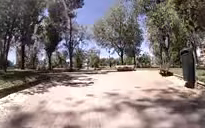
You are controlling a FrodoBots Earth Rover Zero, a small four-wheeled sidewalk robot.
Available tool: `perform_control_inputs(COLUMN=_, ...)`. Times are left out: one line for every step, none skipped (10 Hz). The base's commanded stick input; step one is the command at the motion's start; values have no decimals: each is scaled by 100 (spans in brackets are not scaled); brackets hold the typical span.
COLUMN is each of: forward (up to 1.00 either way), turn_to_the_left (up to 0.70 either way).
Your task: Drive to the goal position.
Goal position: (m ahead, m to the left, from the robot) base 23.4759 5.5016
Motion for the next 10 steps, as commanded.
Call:
perform_control_inputs(forward=70, turn_to_the_left=1)
perform_control_inputs(forward=70, turn_to_the_left=1)
perform_control_inputs(forward=70, turn_to_the_left=1)
perform_control_inputs(forward=70, turn_to_the_left=1)
perform_control_inputs(forward=70, turn_to_the_left=1)
perform_control_inputs(forward=70, turn_to_the_left=1)
perform_control_inputs(forward=70, turn_to_the_left=1)
perform_control_inputs(forward=70, turn_to_the_left=1)
perform_control_inputs(forward=70, turn_to_the_left=1)
perform_control_inputs(forward=70, turn_to_the_left=1)
